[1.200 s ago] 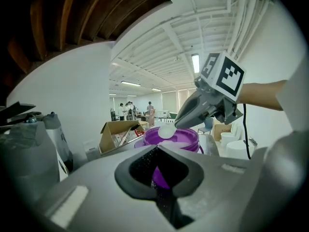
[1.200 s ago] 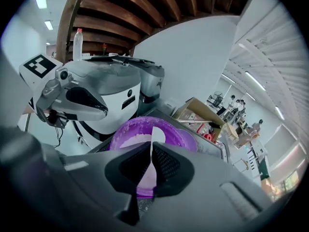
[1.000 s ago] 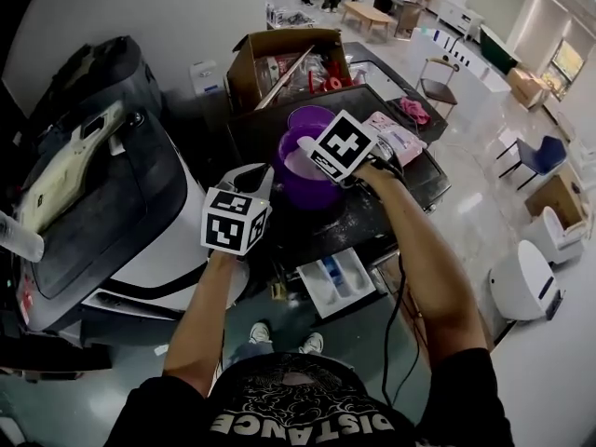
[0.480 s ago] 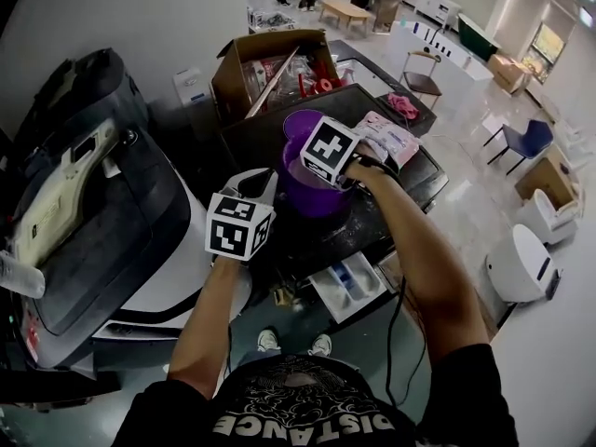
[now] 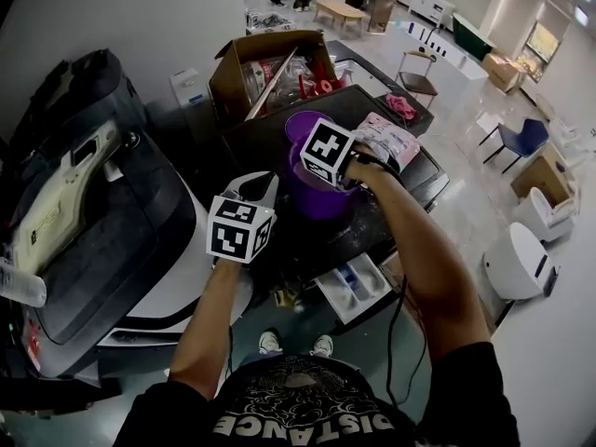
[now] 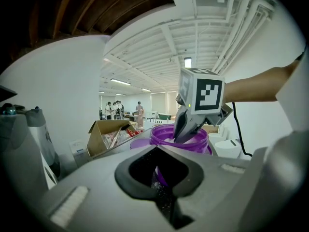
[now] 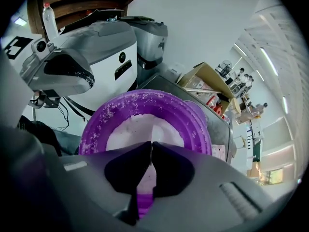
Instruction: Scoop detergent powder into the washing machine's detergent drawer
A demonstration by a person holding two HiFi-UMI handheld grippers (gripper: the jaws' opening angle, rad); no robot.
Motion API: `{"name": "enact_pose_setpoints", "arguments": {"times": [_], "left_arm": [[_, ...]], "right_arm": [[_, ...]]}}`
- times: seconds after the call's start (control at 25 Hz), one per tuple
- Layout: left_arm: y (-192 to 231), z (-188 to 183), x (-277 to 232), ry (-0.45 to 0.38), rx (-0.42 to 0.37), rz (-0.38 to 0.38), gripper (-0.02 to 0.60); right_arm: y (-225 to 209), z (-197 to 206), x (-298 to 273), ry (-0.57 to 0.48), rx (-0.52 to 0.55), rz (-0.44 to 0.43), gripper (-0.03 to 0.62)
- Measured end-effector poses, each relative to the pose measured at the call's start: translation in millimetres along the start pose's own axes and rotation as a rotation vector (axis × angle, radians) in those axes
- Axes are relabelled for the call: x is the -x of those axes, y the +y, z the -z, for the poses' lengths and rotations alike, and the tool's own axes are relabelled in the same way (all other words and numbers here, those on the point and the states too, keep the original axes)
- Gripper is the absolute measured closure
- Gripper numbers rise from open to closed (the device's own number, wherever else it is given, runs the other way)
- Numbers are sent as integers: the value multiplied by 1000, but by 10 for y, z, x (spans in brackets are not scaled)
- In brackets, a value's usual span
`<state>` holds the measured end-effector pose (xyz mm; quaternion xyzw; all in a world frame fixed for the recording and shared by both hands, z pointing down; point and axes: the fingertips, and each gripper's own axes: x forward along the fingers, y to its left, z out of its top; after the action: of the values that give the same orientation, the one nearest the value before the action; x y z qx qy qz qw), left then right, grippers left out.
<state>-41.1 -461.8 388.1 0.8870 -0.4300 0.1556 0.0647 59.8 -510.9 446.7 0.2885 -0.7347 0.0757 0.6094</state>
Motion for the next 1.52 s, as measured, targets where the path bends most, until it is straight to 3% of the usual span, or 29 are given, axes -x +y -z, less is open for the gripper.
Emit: {"name": "enact_pose_setpoints", "arguments": {"times": [0.84,1.08,1.52], "left_arm": [[79,94,148,8,12,-16,580],[83,90,160,6,11,-20,580],[35,93,157,7,8,-18,580]], "right_arm": [[326,-45,-49,68,-53,-200,559],[383,-100,1,39,-102,-261,559],[365,-210,153,-89,-294,-365,559]]}}
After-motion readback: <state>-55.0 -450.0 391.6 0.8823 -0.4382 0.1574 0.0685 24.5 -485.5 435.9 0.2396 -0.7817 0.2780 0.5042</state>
